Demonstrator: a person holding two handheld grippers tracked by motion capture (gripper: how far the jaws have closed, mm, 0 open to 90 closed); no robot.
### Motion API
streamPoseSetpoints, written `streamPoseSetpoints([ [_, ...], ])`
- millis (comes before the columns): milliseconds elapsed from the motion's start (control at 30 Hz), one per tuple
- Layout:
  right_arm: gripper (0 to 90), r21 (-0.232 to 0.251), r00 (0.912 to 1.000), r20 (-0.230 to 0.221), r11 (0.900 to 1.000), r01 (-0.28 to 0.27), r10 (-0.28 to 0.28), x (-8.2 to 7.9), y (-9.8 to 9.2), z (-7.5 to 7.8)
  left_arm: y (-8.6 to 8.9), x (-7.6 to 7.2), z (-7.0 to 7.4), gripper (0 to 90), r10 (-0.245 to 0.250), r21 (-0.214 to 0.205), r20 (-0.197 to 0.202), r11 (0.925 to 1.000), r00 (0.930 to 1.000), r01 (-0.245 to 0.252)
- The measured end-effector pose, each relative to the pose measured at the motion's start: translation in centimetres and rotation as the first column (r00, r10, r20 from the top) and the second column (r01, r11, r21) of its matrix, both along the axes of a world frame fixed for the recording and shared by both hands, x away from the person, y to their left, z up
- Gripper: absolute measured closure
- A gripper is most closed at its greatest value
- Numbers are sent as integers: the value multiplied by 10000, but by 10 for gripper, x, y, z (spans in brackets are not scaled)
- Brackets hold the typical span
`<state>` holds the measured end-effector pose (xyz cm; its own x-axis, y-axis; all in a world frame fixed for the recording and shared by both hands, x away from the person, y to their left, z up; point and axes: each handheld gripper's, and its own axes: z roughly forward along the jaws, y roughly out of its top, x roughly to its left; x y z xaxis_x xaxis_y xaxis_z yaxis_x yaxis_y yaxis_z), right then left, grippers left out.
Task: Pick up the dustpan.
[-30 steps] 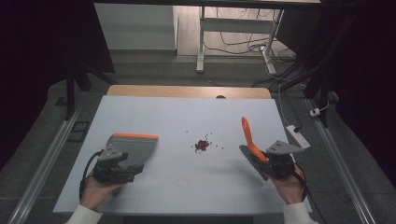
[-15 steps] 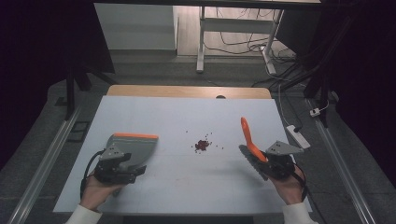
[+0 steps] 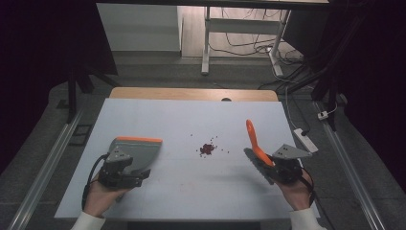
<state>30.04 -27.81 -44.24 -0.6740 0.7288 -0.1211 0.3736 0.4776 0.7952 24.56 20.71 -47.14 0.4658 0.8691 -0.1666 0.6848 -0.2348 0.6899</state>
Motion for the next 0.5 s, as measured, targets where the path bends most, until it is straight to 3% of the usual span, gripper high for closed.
streamPoseSetpoints([
  [33,700,17,10000,-6,10000,-13,13,0,0,0,0,0,0,188,0,0,0,10000,10000,0],
  [100,700,-42,10000,11,10000,-42,42,-1,0,0,-1,1,-1,185,438,-7,-423,9990,9981,-439],
  [300,700,34,9999,-34,9999,137,-137,0,-1,-1,6,1,-4,180,624,-89,-1013,9979,9929,-637],
  [433,700,121,9998,-48,9998,169,-169,0,-2,-1,18,0,-4,174,1202,-146,-1282,9923,9844,-1231],
  [467,699,115,9998,-89,9998,176,-175,-1,-1,-2,21,0,-5,171,1429,-137,-1411,9892,9796,-1462],
  [500,700,71,9999,-84,9999,123,-123,0,0,-2,21,0,-5,168,1429,-137,-1411,9892,9796,-1462],
])
